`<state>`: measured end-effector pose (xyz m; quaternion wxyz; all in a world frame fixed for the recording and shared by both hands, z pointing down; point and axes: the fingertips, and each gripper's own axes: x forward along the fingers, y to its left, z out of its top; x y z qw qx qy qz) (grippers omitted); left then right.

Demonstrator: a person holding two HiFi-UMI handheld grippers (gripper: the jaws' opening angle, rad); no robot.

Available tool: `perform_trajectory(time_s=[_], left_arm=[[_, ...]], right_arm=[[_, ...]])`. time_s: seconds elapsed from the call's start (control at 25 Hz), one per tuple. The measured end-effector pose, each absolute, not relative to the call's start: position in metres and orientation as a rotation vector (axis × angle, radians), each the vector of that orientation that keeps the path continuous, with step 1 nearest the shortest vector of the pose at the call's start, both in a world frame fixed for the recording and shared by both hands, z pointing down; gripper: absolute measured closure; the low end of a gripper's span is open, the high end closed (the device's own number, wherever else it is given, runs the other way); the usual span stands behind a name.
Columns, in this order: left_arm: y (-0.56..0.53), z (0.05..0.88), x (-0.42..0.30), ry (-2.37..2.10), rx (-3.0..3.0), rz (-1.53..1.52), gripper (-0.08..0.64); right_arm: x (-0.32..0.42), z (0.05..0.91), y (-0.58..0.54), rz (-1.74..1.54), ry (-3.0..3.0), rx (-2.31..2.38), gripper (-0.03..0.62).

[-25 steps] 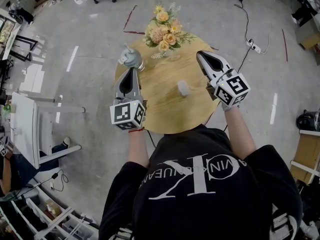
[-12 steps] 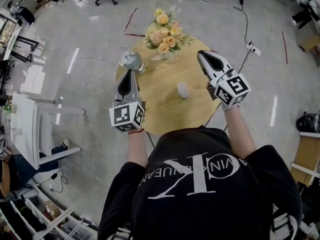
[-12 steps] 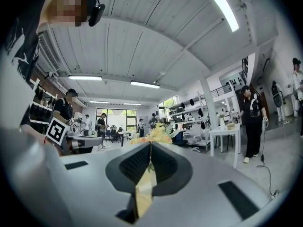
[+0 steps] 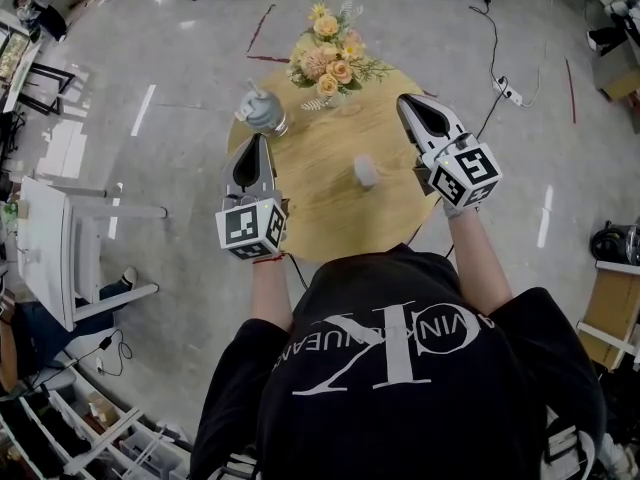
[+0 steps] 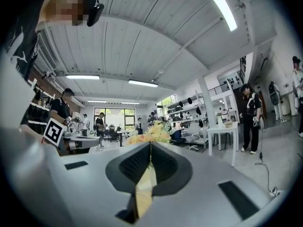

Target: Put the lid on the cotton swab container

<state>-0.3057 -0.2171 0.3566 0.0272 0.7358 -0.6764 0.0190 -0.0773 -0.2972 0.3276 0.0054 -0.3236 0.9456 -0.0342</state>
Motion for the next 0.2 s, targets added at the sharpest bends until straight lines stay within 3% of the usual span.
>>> perform_trajectory(time_s=[0.2], left_arm=[[-0.2175,0.3578,-0.3079,-2.087,2.279,0.064,0.548]], right_arm=[[-0.0808,0.3280,-0.2958,-0.098,2.960,-0.995,0.577]])
